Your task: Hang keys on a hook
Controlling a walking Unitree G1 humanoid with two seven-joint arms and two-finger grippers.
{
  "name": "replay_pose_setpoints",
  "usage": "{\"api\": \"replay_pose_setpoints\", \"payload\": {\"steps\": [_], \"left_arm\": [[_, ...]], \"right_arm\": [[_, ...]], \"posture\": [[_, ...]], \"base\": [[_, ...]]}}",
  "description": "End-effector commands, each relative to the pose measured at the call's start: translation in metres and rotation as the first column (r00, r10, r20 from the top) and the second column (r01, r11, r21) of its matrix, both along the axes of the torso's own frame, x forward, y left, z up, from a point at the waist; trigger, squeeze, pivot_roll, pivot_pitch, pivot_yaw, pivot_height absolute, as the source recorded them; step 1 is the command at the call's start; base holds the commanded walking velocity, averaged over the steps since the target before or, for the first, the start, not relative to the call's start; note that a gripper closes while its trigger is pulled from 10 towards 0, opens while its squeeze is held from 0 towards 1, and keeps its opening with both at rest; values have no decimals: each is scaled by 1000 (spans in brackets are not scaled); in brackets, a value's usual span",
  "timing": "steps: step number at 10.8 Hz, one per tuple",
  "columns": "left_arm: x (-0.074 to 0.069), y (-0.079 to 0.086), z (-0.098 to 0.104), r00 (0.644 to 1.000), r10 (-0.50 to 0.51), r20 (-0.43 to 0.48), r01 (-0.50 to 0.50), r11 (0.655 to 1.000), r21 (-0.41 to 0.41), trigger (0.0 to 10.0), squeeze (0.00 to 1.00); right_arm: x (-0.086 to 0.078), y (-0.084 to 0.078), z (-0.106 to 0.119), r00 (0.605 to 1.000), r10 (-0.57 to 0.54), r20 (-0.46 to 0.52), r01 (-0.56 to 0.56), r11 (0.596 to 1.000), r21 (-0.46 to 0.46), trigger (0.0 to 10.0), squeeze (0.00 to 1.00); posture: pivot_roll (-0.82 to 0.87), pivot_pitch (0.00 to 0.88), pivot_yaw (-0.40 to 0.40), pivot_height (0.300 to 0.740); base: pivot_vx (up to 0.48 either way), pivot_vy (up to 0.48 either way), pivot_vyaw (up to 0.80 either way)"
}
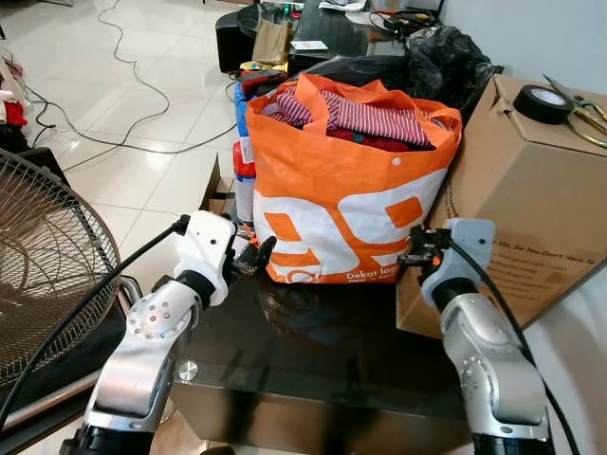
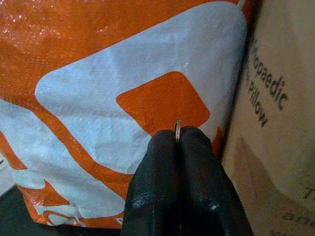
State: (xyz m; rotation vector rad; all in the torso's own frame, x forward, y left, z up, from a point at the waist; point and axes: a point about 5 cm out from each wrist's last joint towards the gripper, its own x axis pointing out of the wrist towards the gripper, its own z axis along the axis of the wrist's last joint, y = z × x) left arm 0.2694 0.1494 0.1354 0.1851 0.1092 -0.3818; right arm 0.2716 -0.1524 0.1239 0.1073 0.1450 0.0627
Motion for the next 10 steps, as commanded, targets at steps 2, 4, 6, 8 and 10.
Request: {"api": "replay_pose_setpoints", "payload": {"steps": [2, 4, 6, 8, 10], "left_arm": [[-3, 5, 2, 999, 35, 15, -35, 999, 4, 10000, 0], [-5, 5, 1, 999, 34, 14, -34, 999, 2, 10000, 0], [-6, 2, 0, 1000, 25, 11, -25, 1000, -2, 10000, 0], [-6, 1, 0, 1000, 19, 10, -19, 1000, -1, 10000, 0], [-6, 0, 0, 1000, 19, 11, -19, 1000, -1, 10000, 0]], "right_arm": [[10, 10, 5, 998, 54, 11, -54, 999, -3, 10000, 0], [10, 14, 6, 997, 77, 15, -77, 997, -16, 10000, 0], [9, 11, 5, 997, 70, 8, -70, 997, -19, 10000, 0], [9, 10, 4, 997, 73, 7, -73, 997, -24, 10000, 0], [9, 10, 5, 997, 74, 7, -73, 997, -33, 10000, 0]], "posture": [[60, 0, -105, 740], [54, 0, -103, 740], [46, 0, -100, 740], [43, 0, -101, 740], [46, 0, -104, 740]], "base": [[0, 0, 0], [0, 334, 0], [0, 364, 0], [0, 360, 0], [0, 362, 0]]}}
